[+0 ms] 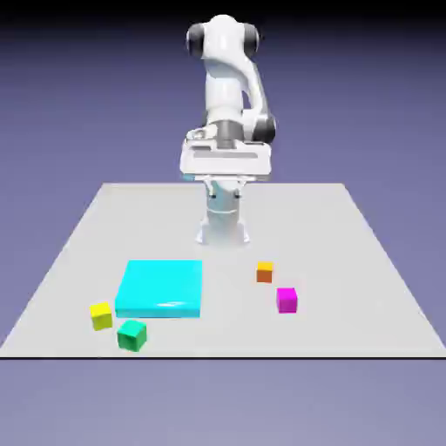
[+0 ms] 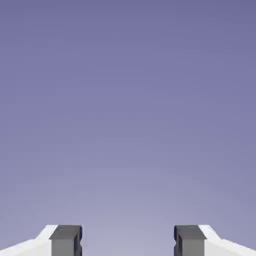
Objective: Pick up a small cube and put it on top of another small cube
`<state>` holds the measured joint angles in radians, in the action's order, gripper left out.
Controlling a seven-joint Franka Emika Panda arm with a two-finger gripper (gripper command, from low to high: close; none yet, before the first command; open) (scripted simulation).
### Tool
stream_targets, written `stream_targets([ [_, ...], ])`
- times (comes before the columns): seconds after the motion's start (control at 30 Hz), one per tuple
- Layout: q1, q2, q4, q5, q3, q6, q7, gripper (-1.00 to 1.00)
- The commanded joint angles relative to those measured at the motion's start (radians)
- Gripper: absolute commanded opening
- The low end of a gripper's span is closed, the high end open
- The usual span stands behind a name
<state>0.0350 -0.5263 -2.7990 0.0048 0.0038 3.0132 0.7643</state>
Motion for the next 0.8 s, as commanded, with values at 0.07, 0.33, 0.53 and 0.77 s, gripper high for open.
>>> stream_targets([
  [0.07, 0.057, 0.109, 0.027, 0.012, 0.01, -0.059, 0.058, 0.0],
  [0.33, 0.21, 0.399, 0.1, 0.044, 0.035, -0.217, 0.212, 0.0],
  [0.53, 0.324, 0.616, 0.155, 0.068, 0.054, -0.335, 0.328, 0.0],
  [0.77, 0.347, 0.799, 0.179, 0.074, 0.058, -0.225, 0.345, 0.0],
])
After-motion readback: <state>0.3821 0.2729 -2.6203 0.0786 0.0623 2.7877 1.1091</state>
